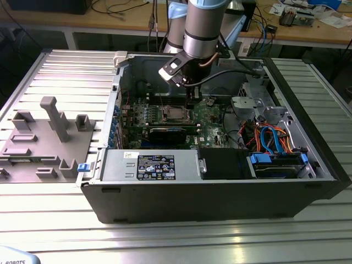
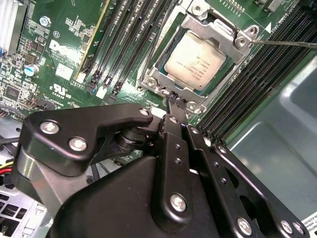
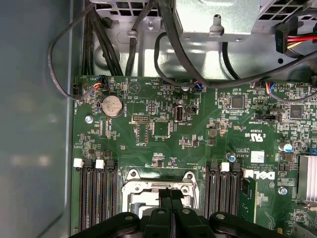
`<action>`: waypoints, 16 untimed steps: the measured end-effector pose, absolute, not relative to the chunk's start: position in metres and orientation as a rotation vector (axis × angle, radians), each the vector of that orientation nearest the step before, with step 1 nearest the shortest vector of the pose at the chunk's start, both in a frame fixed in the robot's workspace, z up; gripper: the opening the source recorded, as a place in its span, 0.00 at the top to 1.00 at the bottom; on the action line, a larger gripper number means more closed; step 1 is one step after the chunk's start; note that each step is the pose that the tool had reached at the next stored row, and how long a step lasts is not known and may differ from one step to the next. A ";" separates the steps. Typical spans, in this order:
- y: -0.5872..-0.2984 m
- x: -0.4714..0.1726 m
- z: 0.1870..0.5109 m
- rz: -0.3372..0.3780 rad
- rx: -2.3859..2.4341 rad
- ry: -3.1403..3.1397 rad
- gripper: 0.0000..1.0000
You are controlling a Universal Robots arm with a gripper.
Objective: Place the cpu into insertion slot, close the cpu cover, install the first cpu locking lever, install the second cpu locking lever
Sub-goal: 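Close the cpu cover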
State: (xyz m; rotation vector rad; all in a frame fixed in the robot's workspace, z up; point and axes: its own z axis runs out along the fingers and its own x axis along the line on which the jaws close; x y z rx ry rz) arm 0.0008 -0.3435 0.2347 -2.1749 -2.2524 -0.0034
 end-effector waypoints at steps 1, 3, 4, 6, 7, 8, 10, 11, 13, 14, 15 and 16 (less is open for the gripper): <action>-0.344 0.001 0.235 -0.003 -2.175 -2.252 0.89; -0.344 0.000 0.235 -0.003 -2.175 -2.252 0.89; -0.344 -0.001 0.235 -0.003 -2.175 -2.252 0.89; -0.344 -0.002 0.234 -0.003 -2.175 -2.252 0.89; -0.344 -0.002 0.234 -0.003 -2.175 -2.252 0.89; -0.344 -0.003 0.234 -0.003 -2.175 -2.252 0.89; -0.344 -0.004 0.234 -0.004 -2.175 -2.252 0.89; -0.344 -0.004 0.234 -0.003 -2.175 -2.252 0.89; -0.344 -0.005 0.234 -0.003 -2.175 -2.252 0.89; -0.344 -0.006 0.234 -0.003 -2.175 -2.252 0.89; -0.344 -0.006 0.234 -0.003 -2.175 -2.252 0.89; -0.344 -0.006 0.234 -0.003 -2.175 -2.252 0.89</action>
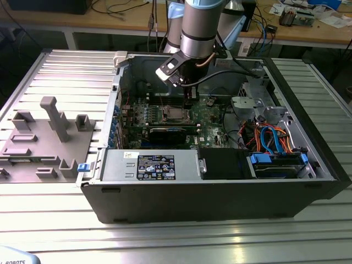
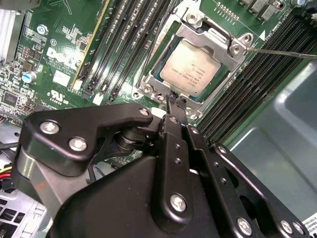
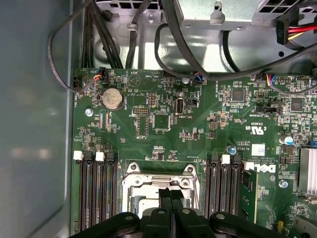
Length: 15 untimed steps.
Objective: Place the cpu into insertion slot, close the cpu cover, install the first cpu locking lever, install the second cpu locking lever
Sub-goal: 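Close the cpu cover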
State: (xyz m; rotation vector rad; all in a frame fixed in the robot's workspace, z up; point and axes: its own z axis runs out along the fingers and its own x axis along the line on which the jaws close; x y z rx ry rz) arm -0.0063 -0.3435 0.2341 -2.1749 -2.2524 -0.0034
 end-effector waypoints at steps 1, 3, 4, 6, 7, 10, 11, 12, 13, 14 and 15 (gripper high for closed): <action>-0.344 -0.007 0.234 -0.003 -2.175 -2.252 0.89; -0.344 -0.008 0.234 -0.004 -2.175 -2.252 0.89; -0.344 -0.008 0.234 -0.003 -2.175 -2.252 0.89; -0.344 -0.009 0.234 -0.003 -2.175 -2.252 0.89; -0.344 -0.009 0.234 -0.004 -2.175 -2.252 0.89; -0.344 -0.011 0.234 -0.003 -2.175 -2.252 0.89; -0.344 -0.011 0.234 -0.003 -2.175 -2.252 0.89; -0.344 -0.011 0.234 -0.003 -2.175 -2.252 0.89; -0.344 -0.012 0.234 -0.004 -2.175 -2.252 0.89; -0.344 -0.012 0.234 -0.003 -2.175 -2.252 0.89; -0.344 -0.012 0.234 -0.004 -2.175 -2.252 0.89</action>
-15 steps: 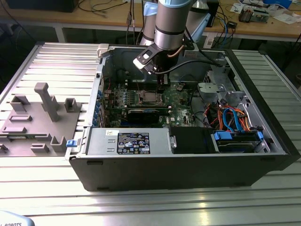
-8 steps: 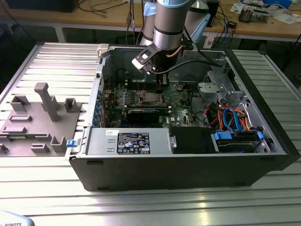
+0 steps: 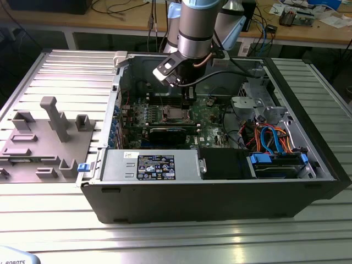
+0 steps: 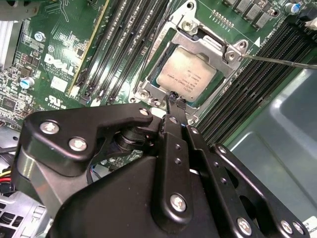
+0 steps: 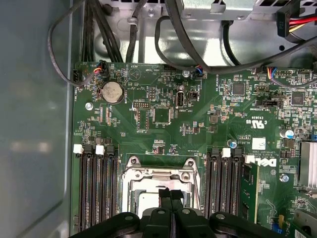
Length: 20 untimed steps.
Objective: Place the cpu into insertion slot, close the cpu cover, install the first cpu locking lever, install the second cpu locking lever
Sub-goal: 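Close the cpu cover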
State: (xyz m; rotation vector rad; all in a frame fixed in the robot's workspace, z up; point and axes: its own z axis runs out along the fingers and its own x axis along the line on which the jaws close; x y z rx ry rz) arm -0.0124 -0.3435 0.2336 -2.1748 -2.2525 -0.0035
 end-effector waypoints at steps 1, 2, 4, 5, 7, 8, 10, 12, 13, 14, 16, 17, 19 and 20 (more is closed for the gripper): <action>-0.344 -0.013 0.234 -0.003 -2.175 -2.252 0.89; -0.344 -0.013 0.234 -0.003 -2.175 -2.252 0.89; -0.344 -0.014 0.233 -0.003 -2.175 -2.252 0.89; -0.344 -0.014 0.233 -0.003 -2.175 -2.252 0.89; -0.344 -0.015 0.233 -0.004 -2.175 -2.252 0.89; -0.344 -0.015 0.233 -0.003 -2.175 -2.252 0.89; -0.344 -0.016 0.233 -0.003 -2.175 -2.252 0.89; -0.344 -0.017 0.233 -0.003 -2.175 -2.252 0.89; -0.344 -0.017 0.233 -0.003 -2.175 -2.252 0.89; -0.344 -0.018 0.233 -0.004 -2.175 -2.252 0.89; -0.344 -0.019 0.233 -0.003 -2.175 -2.252 0.89; -0.344 -0.019 0.233 -0.003 -2.175 -2.252 0.89; -0.344 -0.021 0.233 -0.003 -2.175 -2.252 0.89; -0.343 -0.021 0.232 -0.004 -2.175 -2.252 0.89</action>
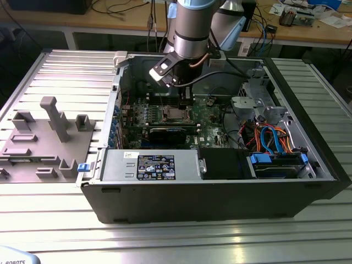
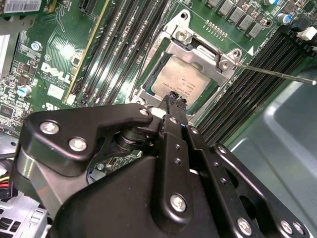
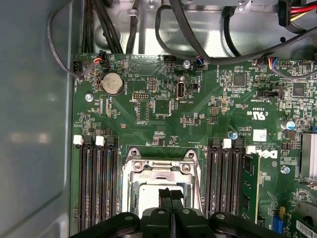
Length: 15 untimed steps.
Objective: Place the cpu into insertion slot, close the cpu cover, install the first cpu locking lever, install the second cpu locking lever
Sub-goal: 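Close the cpu cover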
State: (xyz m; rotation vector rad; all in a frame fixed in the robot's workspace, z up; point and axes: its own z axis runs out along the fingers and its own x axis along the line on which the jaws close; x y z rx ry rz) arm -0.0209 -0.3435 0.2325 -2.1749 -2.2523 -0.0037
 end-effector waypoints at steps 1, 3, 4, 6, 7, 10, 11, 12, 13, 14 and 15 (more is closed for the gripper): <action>-0.344 -0.021 0.232 -0.004 -2.175 -2.252 0.89; -0.344 -0.022 0.232 -0.004 -2.175 -2.252 0.89; -0.343 -0.023 0.232 -0.004 -2.175 -2.252 0.89; -0.344 -0.023 0.232 -0.004 -2.175 -2.252 0.89; -0.344 -0.024 0.232 -0.003 -2.175 -2.253 0.89; -0.343 -0.024 0.231 -0.004 -2.175 -2.252 0.89; -0.343 -0.024 0.231 -0.004 -2.175 -2.252 0.89; -0.343 -0.024 0.231 -0.004 -2.175 -2.252 0.89; -0.343 -0.024 0.230 -0.004 -2.175 -2.252 0.89; -0.343 -0.024 0.230 -0.004 -2.175 -2.252 0.89; -0.343 -0.024 0.230 -0.004 -2.175 -2.252 0.89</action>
